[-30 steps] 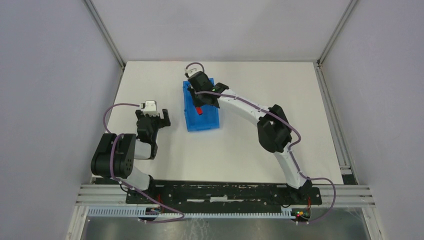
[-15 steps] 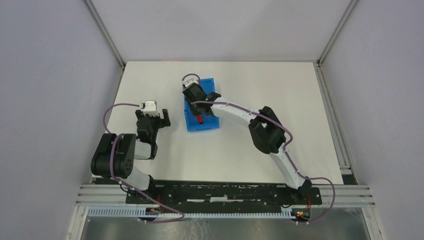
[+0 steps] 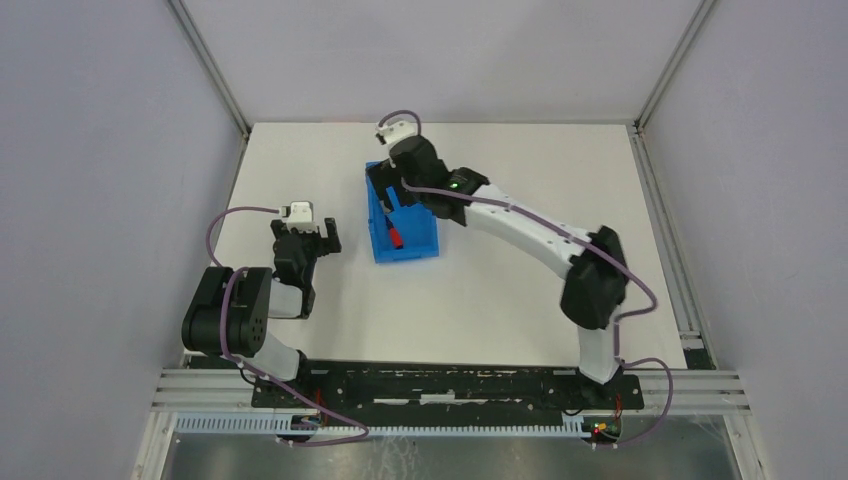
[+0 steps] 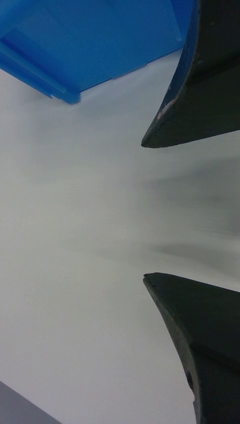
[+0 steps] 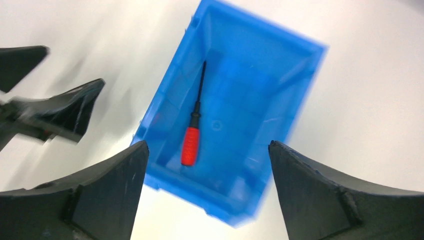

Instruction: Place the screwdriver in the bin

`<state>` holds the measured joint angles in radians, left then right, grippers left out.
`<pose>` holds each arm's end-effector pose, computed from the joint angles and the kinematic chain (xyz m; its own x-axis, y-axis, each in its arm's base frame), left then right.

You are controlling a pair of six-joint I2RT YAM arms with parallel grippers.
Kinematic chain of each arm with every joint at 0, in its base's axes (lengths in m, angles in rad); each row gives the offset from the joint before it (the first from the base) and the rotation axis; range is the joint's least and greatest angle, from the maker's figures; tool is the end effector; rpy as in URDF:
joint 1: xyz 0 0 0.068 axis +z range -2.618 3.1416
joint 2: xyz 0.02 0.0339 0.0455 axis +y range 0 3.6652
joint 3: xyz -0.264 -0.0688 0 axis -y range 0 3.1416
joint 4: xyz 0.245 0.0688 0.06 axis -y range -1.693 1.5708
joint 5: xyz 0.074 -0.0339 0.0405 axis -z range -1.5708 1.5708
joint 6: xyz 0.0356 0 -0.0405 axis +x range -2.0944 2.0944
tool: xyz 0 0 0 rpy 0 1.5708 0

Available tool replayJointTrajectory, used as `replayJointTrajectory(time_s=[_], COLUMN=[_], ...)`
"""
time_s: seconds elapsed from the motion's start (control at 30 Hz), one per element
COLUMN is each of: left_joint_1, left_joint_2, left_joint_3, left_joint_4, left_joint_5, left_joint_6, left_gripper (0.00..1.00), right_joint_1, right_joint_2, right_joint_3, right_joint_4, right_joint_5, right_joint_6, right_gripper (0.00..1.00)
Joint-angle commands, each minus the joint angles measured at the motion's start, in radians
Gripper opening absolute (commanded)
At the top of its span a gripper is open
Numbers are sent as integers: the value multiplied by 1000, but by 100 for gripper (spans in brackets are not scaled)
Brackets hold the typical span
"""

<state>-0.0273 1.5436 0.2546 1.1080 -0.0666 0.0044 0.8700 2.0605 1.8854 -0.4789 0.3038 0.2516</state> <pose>0.2463 -0.0044 0.1390 -0.1801 0.0093 -0.9836 -0.0374 0.9992 0.0163 0.3187 0.3612 0.2972 -0.5234 -0.2520 -0.8140 -0.4604 0.8874 0.0213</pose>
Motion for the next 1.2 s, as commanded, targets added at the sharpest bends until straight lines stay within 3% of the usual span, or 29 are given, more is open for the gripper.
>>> replayJointTrajectory(time_s=[0.0, 0.3, 0.43, 0.57, 0.8, 1.17], left_joint_1=[7, 7, 7, 7, 7, 7], left_joint_2=[-16, -15, -16, -16, -16, -16], left_joint_3=[3, 3, 2, 3, 3, 3], left_joint_4=[32, 33, 32, 32, 32, 32], left_joint_5=[13, 15, 13, 14, 14, 14], left_joint_6=[-28, -29, -29, -29, -29, -29], left_gripper=[100, 100, 100, 100, 100, 100], right_joint_1=[-38, -324, -384, -408, -407, -409], right_joint_2=[-350, -879, -1048, -1138, -1244, -1313], right_joint_3=[-185, -907, -1232, -1436, -1631, -1678], right_joint_4=[119, 351, 485, 531, 607, 664], right_joint_5=[-33, -21, 79, 140, 213, 189], right_joint_6=[-99, -99, -114, -90, -59, -107], right_gripper=[98, 98, 98, 98, 98, 98])
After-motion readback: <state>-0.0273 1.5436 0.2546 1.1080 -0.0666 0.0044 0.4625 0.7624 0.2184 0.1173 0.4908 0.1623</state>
